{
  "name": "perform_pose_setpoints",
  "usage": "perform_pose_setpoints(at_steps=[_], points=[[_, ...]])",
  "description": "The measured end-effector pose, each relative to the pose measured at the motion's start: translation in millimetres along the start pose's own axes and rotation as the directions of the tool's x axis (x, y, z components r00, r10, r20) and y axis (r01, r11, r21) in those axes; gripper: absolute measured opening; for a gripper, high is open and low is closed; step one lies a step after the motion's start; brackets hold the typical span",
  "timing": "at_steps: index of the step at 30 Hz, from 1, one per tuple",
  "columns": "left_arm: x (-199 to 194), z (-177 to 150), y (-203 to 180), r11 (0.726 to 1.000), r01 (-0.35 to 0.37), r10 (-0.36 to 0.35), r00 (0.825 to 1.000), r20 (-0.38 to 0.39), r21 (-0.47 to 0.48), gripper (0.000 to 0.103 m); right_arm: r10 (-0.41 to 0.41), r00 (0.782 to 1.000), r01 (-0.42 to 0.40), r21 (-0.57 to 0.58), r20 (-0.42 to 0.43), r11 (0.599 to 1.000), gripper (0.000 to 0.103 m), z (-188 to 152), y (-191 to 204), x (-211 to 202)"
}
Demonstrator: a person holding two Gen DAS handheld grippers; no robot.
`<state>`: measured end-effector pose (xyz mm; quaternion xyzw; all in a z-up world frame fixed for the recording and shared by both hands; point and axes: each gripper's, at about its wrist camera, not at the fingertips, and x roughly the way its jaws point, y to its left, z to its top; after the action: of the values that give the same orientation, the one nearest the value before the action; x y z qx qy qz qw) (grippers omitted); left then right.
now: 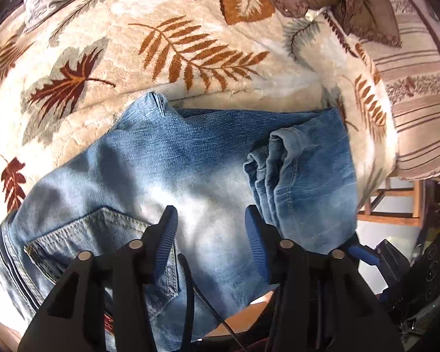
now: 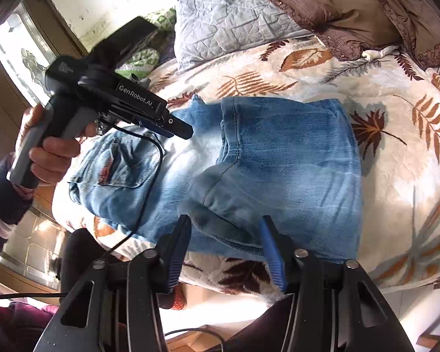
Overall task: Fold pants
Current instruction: 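Open the left gripper and lay the folded hems flat, then open the right gripper and lift both tools off the jeans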
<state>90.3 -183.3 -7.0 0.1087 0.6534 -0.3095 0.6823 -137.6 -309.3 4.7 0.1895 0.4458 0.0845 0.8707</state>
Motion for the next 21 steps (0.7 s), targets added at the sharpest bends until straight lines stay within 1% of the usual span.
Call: perform_pose_setpoints(at_steps=[1, 2, 4, 5, 6, 7, 8, 9, 10, 11, 12, 13, 14, 15, 16, 17, 18, 20, 21], points=[[-2, -4, 0, 0.999, 0.037, -0.037, 0.999, 0.011, -0.015, 0.058, 0.016, 1.0, -0.016, 0.02, 0.019, 1.0, 0.067, -1, -3, -13], [-2, -8, -1, 0.997, 0.075, -0.075, 0.997, 0.015, -0.024, 0.061, 0.03, 0.998, -0.032, 0.047, 0.05, 0.998, 0.068, 0, -10, -25], [3, -12, -12, 0.991, 0.128, -0.128, 0.992, 0.011, -0.029, 0.062, 0.032, 0.991, -0.049, 0.135, 0.128, 0.99, 0.073, 2, -32, -47], [7, -12, -20, 0.989, 0.147, -0.147, 0.989, 0.012, -0.027, 0.062, 0.016, 0.988, -0.044, 0.189, 0.152, 0.981, 0.073, 5, -45, -52], [11, -11, -30, 0.987, 0.158, -0.157, 0.987, 0.017, -0.022, 0.062, 0.007, 0.987, -0.044, 0.231, 0.159, 0.972, 0.07, 8, -56, -52], [14, -9, -38, 0.988, 0.152, -0.152, 0.988, 0.024, -0.019, 0.062, 0.015, 0.987, -0.056, 0.251, 0.162, 0.966, 0.062, 11, -63, -50], [21, -8, -44, 0.991, 0.13, -0.129, 0.991, 0.026, -0.022, 0.062, 0.039, 0.985, -0.083, 0.257, 0.17, 0.963, 0.057, 13, -67, -45], [29, -5, -49, 0.994, 0.106, -0.105, 0.994, 0.015, -0.029, 0.062, 0.063, 0.983, -0.108, 0.266, 0.172, 0.958, 0.047, 14, -71, -38], [40, -5, -52, 0.996, 0.081, -0.081, 0.997, -0.007, -0.04, 0.062, 0.071, 0.985, -0.114, 0.286, 0.156, 0.951, 0.041, 16, -75, -29], [51, -5, -54, 0.997, 0.047, -0.049, 0.998, -0.038, -0.055, 0.06, 0.063, 0.991, -0.097, 0.315, 0.118, 0.944, 0.04, 16, -80, -15], [57, -6, -54, 0.998, 0.024, -0.026, 0.999, -0.032, -0.057, 0.058, 0.045, 0.997, -0.063, 0.339, 0.06, 0.939, 0.037, 16, -85, 0], [54, -8, -57, 0.999, 0.01, -0.011, 1.0, -0.01, -0.051, 0.058, 0.017, 1.0, -0.017, 0.352, 0.001, 0.936, 0.032, 14, -89, 15], [50, -10, -61, 0.999, -0.001, 0.001, 1.0, 0.002, -0.039, 0.058, 0.0, 0.999, 0.012, 0.356, -0.032, 0.934, 0.03, 11, -93, 26], [46, -12, -64, 1.0, -0.001, 0.001, 1.0, 0.001, -0.026, 0.058, -0.005, 1.0, 0.008, 0.359, -0.007, 0.933, 0.03, 10, -94, 26], [41, -15, -64, 0.999, 0.02, -0.02, 1.0, -0.005, -0.026, 0.058, -0.002, 1.0, 0.002, 0.363, 0.0, 0.932, 0.03, 10, -93, 24], [34, -19, -61, 0.998, 0.054, -0.054, 0.999, -0.005, -0.042, 0.058, -0.001, 1.0, 0.002, 0.361, -0.002, 0.932, 0.031, 11, -92, 22], [25, -24, -57, 0.993, 0.098, -0.098, 0.995, 0.006, -0.062, 0.058, -0.001, 1.0, -0.002, 0.356, 0.008, 0.934, 0.033, 12, -90, 17], [-1, -39, -41, 0.973, 0.204, -0.2, 0.978, 0.052, -0.104, 0.058, -0.002, 1.0, -0.007, 0.34, 0.027, 0.94, 0.033, 12, -84, 8], [-16, -48, -32, 0.958, 0.257, -0.248, 0.965, 0.084, -0.123, 0.058, -0.005, 0.999, -0.007, 0.325, 0.035, 0.946, 0.034, 13, -80, 4]])
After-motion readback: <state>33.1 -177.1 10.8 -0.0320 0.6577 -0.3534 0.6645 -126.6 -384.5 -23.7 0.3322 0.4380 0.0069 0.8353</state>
